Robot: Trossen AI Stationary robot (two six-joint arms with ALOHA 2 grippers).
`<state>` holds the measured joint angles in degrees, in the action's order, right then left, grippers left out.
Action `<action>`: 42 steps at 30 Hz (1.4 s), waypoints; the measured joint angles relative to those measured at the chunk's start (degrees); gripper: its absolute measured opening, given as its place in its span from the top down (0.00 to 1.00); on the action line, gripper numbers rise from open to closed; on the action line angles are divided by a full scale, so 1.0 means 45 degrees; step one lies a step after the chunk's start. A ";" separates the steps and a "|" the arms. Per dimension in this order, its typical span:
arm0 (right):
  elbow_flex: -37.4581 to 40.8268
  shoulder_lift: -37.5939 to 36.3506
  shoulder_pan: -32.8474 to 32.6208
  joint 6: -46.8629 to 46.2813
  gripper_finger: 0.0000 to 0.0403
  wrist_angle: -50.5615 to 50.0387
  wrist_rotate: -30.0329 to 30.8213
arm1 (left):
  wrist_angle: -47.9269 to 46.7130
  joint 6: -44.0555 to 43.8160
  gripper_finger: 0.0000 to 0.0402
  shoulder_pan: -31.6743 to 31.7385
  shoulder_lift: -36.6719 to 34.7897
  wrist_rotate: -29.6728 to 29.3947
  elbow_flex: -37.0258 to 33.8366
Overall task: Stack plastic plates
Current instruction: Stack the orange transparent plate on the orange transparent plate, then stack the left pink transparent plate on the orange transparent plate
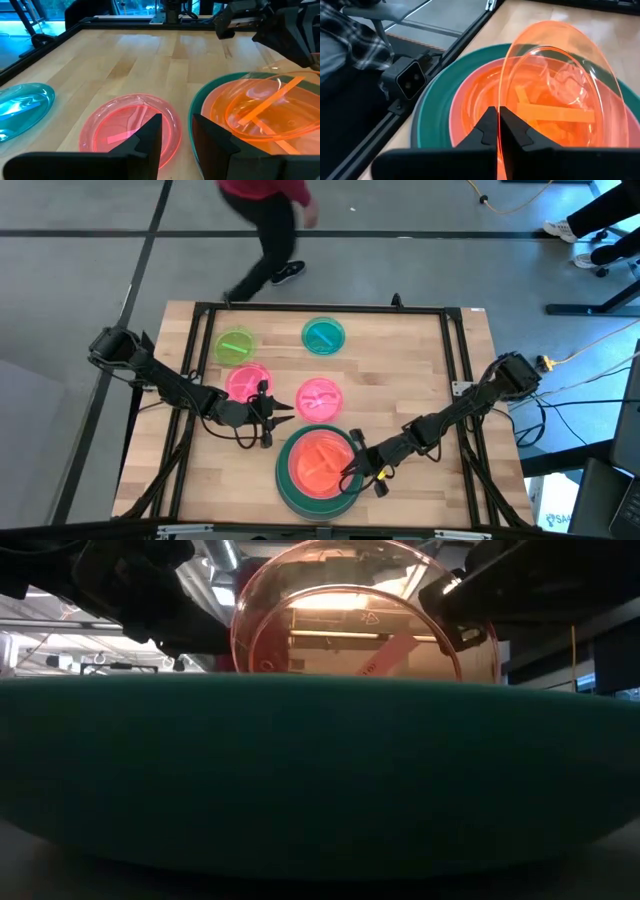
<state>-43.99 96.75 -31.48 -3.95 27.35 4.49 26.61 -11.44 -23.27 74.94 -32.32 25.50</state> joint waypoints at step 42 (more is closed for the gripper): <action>0.0005 -0.0568 0.0000 0.0285 0.68 -0.0630 0.0228 | -0.0397 -0.0053 0.75 -0.0039 -0.0207 0.0790 0.0005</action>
<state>-43.97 94.19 -31.48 -2.67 24.52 5.52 24.82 -11.68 -23.44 74.01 -28.76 25.52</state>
